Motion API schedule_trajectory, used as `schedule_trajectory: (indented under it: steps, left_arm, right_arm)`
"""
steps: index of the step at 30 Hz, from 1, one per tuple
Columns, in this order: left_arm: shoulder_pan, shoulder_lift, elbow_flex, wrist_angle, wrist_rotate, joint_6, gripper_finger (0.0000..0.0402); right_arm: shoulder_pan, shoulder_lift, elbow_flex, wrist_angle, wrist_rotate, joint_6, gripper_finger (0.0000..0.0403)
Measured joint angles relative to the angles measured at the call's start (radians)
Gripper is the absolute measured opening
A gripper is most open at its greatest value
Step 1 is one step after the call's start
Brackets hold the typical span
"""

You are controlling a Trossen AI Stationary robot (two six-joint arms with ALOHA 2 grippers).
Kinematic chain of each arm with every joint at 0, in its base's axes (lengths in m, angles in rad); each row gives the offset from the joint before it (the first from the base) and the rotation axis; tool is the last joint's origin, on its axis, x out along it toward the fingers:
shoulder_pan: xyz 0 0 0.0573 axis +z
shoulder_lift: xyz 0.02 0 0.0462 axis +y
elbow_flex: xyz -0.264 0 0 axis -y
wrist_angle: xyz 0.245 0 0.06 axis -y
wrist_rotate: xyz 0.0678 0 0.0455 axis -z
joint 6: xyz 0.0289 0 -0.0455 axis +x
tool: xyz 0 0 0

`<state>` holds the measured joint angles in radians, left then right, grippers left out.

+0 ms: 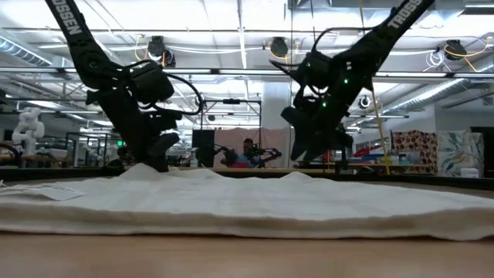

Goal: Roll towel
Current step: Fold the brown checkered towel

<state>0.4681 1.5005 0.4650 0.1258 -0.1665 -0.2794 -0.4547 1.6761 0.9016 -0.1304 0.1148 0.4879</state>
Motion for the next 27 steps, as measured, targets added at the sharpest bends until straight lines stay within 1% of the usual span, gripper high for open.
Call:
schedule_trajectory:
  steps: [4, 8, 12, 15, 18, 21, 24, 27]
  left_arm:
    - [-0.007, 0.0, 0.0, 0.0, 0.0, 0.0, 0.0011]
    - [-0.013, 0.0, 0.0, -0.002, 0.0, 0.0, 0.0011]
    - [-0.014, -0.001, 0.0, -0.002, 0.0, 0.005, 0.0012]
    - [-0.014, -0.001, 0.0, -0.002, -0.001, 0.013, 0.0013]
    - [-0.014, -0.001, 0.001, -0.004, -0.001, 0.027, 0.0014]
    - [-0.014, -0.001, 0.001, -0.005, -0.002, 0.027, 0.0014]
    - [-0.014, -0.002, 0.001, -0.007, -0.003, 0.027, 0.0015]
    - [-0.014, -0.002, 0.001, -0.008, -0.005, 0.027, 0.0015]
  right_arm:
    - [-0.042, 0.012, -0.001, -0.007, -0.028, 0.017, 0.0185]
    - [-0.048, 0.012, 0.0, -0.016, -0.045, 0.02, 0.0209]
    - [-0.051, 0.012, 0.004, -0.02, -0.04, 0.026, 0.0226]
    - [-0.06, 0.012, 0.013, -0.018, -0.039, 0.029, 0.0226]
    - [-0.069, 0.03, 0.034, -0.024, -0.048, 0.038, 0.0217]
    - [-0.064, 0.071, 0.058, -0.068, -0.088, 0.058, 0.0208]
    - [-0.041, 0.112, 0.077, -0.091, -0.082, 0.056, 0.0203]
    - [-0.035, 0.143, 0.092, -0.066, -0.082, 0.052, 0.0201]
